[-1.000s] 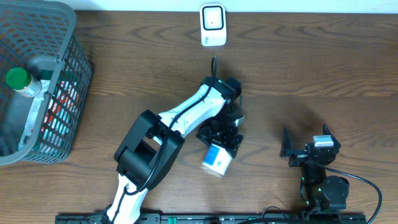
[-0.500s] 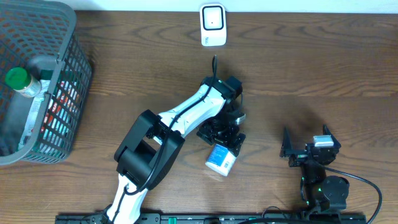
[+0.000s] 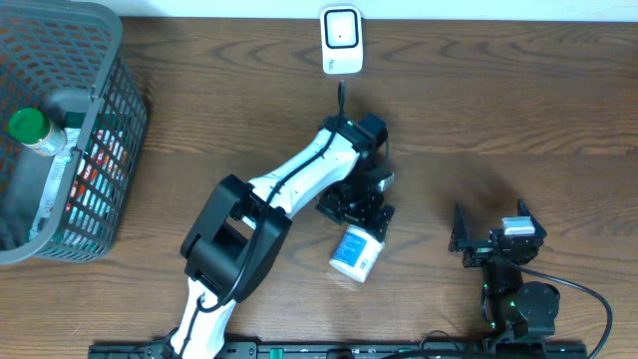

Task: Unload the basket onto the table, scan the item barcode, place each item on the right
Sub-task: 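Hold the jar below the scanner, then set it on the table, then open the left gripper and move it back over the basket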

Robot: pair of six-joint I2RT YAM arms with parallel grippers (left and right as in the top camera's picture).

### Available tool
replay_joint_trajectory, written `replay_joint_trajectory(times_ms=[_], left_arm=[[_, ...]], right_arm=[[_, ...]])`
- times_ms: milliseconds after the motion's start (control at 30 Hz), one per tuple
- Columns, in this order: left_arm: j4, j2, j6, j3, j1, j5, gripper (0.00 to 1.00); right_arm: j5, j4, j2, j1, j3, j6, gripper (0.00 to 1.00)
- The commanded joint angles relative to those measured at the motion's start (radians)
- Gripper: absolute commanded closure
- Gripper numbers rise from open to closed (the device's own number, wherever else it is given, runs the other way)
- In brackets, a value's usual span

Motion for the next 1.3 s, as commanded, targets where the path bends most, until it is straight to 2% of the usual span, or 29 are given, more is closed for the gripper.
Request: replay_joint_trajectory(times_ms=[0, 333, 633, 967, 1267], left_arm=[[-0.007, -0.001, -0.005, 0.031, 0.031, 0.002, 0.04], [-0.048, -0.023, -0.005, 0.134, 0.109, 0.002, 0.04], [-0.036, -0.199, -0.018, 0.185, 0.264, -0.013, 0.04], [-0.018, -0.492, -0.123, 0.185, 0.536, -0.252, 0.04], [0.102, -0.713, -0.214, 0.185, 0.784, -0.496, 0.03]], right_arm=[[0.005, -0.003, -0.005, 0.003, -0.001, 0.012, 0.01], [0.005, -0.003, -0.005, 0.003, -0.001, 0.012, 0.01], [0.005, -0.003, -0.005, 0.003, -0.001, 0.012, 0.01], [0.005, -0.003, -0.005, 0.003, -0.001, 0.012, 0.01], [0.005, -0.003, -0.005, 0.003, -0.001, 0.012, 0.01]])
